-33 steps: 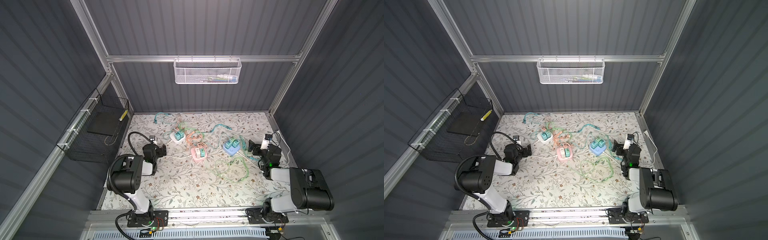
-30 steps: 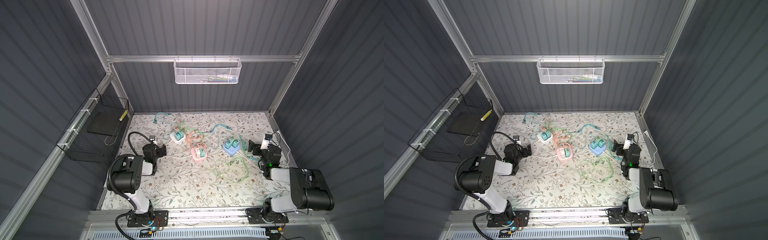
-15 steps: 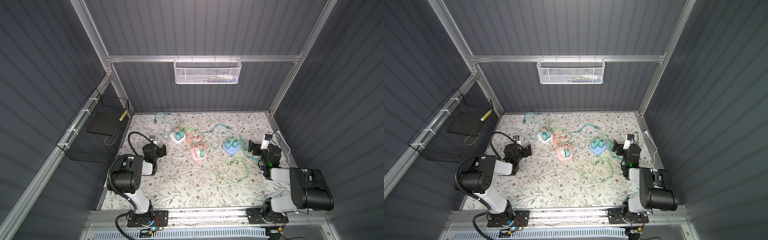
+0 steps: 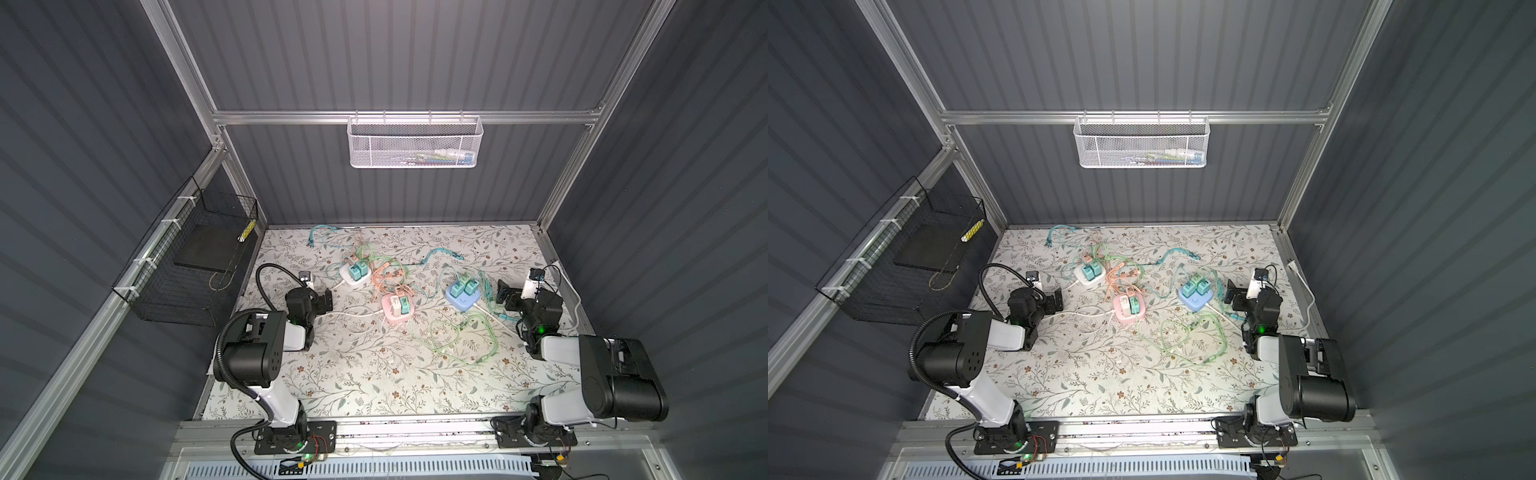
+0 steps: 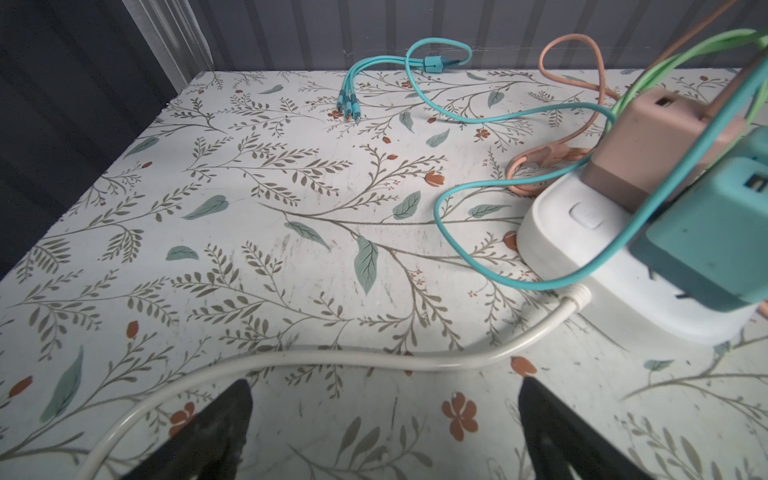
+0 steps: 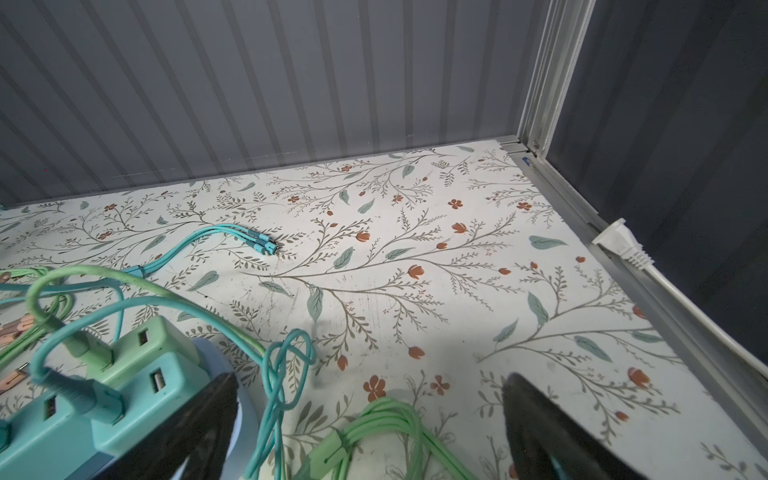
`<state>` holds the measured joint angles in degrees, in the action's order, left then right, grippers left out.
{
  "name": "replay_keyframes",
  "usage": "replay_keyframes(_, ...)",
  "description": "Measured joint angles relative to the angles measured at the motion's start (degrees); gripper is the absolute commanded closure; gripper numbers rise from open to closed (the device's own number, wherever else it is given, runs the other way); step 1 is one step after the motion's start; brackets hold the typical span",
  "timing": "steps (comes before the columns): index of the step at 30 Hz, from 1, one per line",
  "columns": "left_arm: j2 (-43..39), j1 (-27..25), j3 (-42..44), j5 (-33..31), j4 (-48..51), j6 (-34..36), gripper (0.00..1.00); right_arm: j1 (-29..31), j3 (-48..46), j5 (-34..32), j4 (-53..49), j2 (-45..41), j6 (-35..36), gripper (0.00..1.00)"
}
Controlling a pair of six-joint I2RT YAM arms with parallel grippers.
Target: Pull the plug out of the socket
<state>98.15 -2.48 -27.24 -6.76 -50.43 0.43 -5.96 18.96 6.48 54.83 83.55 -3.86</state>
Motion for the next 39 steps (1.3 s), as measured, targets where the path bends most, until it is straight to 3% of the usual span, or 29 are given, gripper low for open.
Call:
replay_keyframes(7,-1.2,0.0,0.0,-0.7,2.1,-0.2,0.0,-0.1,0.0,-0.7,-1.7,-1.7,-0.5,0.01)
replay_keyframes(16,-23.4,-0.3,-1.9,0.7,15.0,-2.2,0.0,-0.4,1.4,2.4,-18.5,-25.9,-5.9,0.01)
replay_keyframes(19,-29.4,-2.9,-3.0,0.8,18.5,-2.2,0.0,-0.3,1.7,6.8,-22.0,-31.2,-9.6,0.01)
replay_keyframes(22,-34.8,-9.4,-3.0,0.7,22.6,-1.5,0.0,0.8,1.7,11.6,-24.7,-34.0,-13.7,0.01)
replay_keyframes(25,-39.5,-16.0,-2.1,0.8,26.6,-1.4,0.0,5.3,1.7,14.0,-26.2,-36.0,-17.2,0.02)
replay_keyframes(29,-43.7,-23.9,0.0,-0.3,30.5,-1.4,0.0,16.9,1.6,13.9,-26.7,-35.7,-19.3,0.01)
replay_keyframes(35,-43.7,-33.2,1.9,-1.6,34.2,-1.5,0.0,30.2,1.6,11.3,-25.4,-27.4,-21.4,0.04)
replay_keyframes(39,-40.6,-35.1,2.2,-0.2,34.7,-1.5,0.01,36.7,2.7,9.8,-25.6,-19.4,-21.9,0.06)
